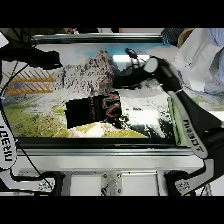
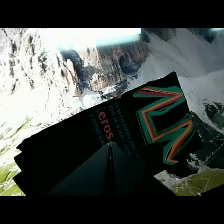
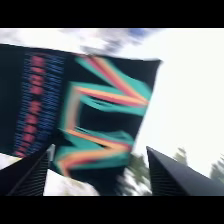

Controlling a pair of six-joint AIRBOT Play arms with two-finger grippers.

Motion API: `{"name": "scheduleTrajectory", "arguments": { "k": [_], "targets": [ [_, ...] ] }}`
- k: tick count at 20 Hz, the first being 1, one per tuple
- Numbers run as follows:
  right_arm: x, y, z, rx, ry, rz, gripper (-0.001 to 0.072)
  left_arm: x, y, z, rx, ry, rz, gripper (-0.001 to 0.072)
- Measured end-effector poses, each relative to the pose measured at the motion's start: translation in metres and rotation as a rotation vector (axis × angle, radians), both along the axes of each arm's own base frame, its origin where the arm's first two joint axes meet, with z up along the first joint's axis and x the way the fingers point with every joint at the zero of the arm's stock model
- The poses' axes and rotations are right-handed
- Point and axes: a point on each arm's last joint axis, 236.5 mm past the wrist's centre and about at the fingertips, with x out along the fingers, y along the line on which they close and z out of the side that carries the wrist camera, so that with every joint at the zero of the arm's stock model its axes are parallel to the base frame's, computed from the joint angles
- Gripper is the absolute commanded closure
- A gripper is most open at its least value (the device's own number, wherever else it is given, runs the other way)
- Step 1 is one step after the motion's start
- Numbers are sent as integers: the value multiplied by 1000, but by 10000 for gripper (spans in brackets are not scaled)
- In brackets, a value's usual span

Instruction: Fold the clothes and pants, and hang the long-sleeved shirts on hangers.

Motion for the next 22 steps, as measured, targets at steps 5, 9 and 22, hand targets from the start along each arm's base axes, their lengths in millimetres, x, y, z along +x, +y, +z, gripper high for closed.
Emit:
{"name": "scheduleTrajectory", "arguments": {
  "k": [5,9,22],
  "targets": [
    [-25,-50,-60,109,211,-83,-8,-3,-49,4,10,-47,-92,693],
    [-25,-17,-89,278,273,-80,-6,-4,-68,7,9,-74,-126,694],
    [-37,73,-131,407,267,48,700,-9,-74,5,3,-53,-127,693]
  ]
}}
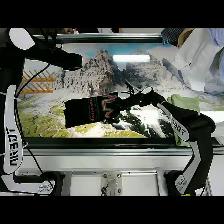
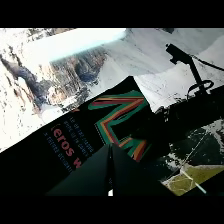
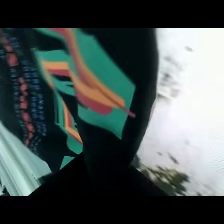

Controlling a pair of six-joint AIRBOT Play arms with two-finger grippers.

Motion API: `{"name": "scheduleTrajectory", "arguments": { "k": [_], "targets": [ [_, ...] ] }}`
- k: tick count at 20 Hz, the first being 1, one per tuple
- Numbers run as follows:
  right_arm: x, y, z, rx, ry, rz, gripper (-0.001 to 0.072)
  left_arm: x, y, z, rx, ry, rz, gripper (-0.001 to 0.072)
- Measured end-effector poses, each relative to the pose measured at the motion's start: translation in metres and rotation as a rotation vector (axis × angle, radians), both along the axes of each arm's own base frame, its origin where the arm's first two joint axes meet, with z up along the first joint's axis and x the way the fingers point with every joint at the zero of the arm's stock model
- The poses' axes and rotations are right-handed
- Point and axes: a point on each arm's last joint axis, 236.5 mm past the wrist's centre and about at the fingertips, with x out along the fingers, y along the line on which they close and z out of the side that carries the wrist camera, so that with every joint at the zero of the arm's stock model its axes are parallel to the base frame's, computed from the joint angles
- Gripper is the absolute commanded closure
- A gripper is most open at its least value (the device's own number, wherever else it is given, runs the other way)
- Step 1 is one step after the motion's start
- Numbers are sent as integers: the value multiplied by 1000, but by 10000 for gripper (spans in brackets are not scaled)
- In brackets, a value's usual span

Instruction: Fold the clothes and pants, and hang the long-sleeved shirts on hangers.

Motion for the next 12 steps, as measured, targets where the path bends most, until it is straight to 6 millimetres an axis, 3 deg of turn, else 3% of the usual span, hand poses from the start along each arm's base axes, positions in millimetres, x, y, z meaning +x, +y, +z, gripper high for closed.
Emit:
{"name": "scheduleTrajectory", "arguments": {
  "k": [3,5,8,10,12],
  "targets": [
    [17,-9,23,-2,-82,-1,700,-2,0,-2,0,13,1,693],
    [39,-40,47,-55,-165,-28,700,-3,0,-2,1,18,0,693],
    [73,-132,85,-227,-262,-148,700,-4,0,-3,3,23,-1,693],
    [88,-217,109,-365,-293,-291,700,-5,0,-3,3,25,-2,693],
    [91,-296,132,-462,-301,-445,700,-5,0,-3,2,28,0,693]
  ]
}}
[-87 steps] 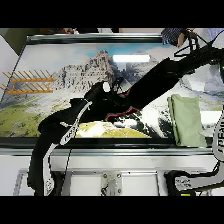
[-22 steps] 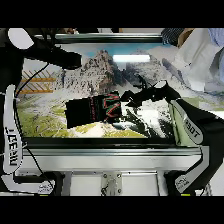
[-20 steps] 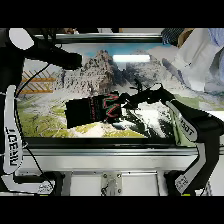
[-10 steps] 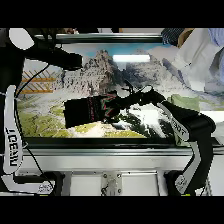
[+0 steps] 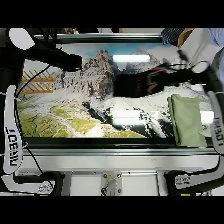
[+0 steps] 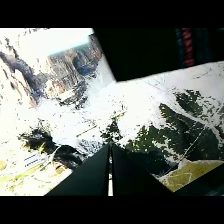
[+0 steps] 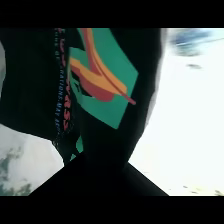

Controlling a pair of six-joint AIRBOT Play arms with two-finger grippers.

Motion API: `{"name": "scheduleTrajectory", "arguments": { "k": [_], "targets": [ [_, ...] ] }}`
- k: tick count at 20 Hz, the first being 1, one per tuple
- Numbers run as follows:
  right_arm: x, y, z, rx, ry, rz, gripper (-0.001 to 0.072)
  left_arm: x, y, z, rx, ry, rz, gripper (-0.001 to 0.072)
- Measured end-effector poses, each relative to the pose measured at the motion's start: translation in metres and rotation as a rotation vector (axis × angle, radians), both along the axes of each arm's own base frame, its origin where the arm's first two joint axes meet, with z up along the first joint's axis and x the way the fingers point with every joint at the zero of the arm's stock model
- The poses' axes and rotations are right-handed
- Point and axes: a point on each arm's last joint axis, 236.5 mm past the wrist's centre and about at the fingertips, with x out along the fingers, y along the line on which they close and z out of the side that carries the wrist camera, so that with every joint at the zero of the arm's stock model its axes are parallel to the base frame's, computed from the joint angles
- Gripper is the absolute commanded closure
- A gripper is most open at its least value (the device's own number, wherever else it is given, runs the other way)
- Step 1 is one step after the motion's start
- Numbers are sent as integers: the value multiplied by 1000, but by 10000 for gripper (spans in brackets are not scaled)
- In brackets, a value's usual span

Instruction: Fold the clothes and pants, and hang the long-sleeved shirts on hangers.

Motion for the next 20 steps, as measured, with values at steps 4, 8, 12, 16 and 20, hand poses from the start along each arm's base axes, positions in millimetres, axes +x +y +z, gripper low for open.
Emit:
{"name": "scheduleTrajectory", "arguments": {
  "k": [4,8,12,16,20],
  "targets": [
    [-20,-116,43,-69,-46,-264,700,0,0,0,0,0,-1,693],
    [-46,-163,77,-92,-78,-386,700,0,0,0,-1,0,-1,693],
    [-67,-166,112,-108,-116,-415,700,0,0,0,0,-1,-2,693],
    [-100,-163,133,-153,-89,-434,700,0,0,0,3,-4,-8,693],
    [-152,-161,111,-215,73,-443,700,-1,0,-1,8,-2,-14,693]
  ]
}}
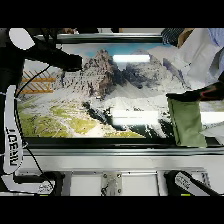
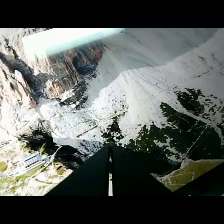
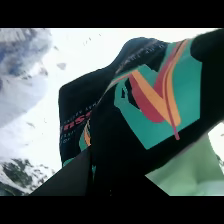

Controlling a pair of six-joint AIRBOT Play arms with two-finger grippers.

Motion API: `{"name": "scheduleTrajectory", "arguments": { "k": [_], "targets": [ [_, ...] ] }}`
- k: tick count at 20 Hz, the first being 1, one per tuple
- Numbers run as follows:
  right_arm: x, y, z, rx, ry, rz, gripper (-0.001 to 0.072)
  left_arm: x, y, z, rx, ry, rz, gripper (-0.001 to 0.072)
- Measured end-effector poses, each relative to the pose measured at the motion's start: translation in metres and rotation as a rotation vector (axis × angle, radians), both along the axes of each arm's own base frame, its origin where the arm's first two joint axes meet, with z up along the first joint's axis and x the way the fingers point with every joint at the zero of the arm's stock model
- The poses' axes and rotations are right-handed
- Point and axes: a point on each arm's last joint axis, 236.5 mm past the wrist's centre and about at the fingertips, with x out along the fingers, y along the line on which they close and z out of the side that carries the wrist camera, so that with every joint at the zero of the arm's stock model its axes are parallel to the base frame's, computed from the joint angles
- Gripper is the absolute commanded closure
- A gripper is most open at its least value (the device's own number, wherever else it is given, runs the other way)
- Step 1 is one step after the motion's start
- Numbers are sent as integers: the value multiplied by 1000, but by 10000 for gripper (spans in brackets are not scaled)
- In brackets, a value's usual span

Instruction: Fold the clothes and pants, and hang the long-sleeved shirts on hangers.

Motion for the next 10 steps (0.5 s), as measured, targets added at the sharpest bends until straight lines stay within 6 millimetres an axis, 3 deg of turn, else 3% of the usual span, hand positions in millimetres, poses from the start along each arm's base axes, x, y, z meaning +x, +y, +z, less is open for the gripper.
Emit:
{"name": "scheduleTrajectory", "arguments": {
  "k": [5,8,9,10],
  "targets": [
    [-64,19,-61,55,199,-47,699,-3,0,-2,8,11,-10,693],
    [-92,31,-99,92,274,-78,685,-5,1,-3,11,17,-14,693],
    [-99,34,-111,102,293,-87,649,-6,1,-4,14,21,-19,693],
    [-105,35,-122,106,312,-95,527,-6,1,-4,16,22,-20,693]
  ]
}}
